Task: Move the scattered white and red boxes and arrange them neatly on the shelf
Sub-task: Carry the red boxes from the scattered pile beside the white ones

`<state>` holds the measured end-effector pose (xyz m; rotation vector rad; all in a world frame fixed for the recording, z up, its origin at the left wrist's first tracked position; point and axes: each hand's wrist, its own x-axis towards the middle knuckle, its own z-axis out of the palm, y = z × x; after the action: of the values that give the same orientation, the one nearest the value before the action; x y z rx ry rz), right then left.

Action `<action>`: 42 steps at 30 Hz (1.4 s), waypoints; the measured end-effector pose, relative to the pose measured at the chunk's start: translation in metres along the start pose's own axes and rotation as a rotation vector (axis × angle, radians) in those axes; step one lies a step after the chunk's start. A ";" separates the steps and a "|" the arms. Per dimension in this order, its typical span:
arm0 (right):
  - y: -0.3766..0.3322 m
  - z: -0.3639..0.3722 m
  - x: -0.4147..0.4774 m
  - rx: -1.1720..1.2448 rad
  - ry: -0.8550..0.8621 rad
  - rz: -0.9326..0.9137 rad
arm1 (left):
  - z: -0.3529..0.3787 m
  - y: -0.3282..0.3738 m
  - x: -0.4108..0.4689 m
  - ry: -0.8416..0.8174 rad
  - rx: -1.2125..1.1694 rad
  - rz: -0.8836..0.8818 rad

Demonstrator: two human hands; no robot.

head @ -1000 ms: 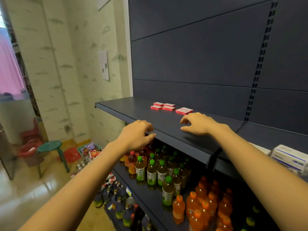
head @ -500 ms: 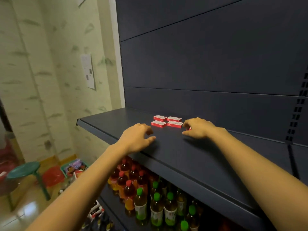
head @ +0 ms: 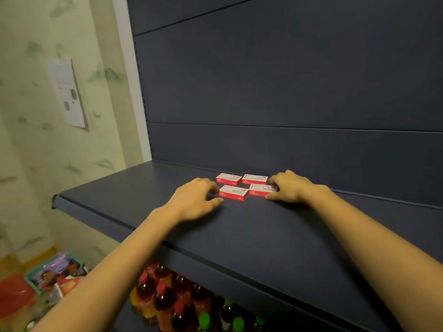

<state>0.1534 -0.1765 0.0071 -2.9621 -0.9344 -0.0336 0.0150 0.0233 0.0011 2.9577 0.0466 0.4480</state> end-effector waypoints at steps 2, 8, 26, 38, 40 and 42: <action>-0.003 0.001 0.007 -0.025 -0.028 0.014 | 0.001 -0.015 0.017 -0.036 -0.023 0.054; -0.007 -0.013 0.003 -0.146 0.117 0.080 | 0.010 -0.047 0.064 -0.190 -0.162 0.233; 0.030 -0.031 -0.133 -0.085 0.369 0.442 | 0.006 0.025 0.111 -0.082 -0.397 0.654; 0.072 -0.067 -0.302 -0.132 0.432 0.659 | -0.005 0.206 0.064 -0.118 -0.619 0.899; 0.081 -0.069 -0.339 -0.148 0.421 0.693 | -0.003 0.238 0.047 -0.134 -0.643 0.921; 0.091 -0.071 -0.376 -0.158 0.408 0.717 | -0.003 0.272 0.029 -0.149 -0.668 0.944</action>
<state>-0.1029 -0.4698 0.0635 -3.0487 0.1928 -0.6747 0.0438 -0.2432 0.0535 2.1598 -1.2663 0.2479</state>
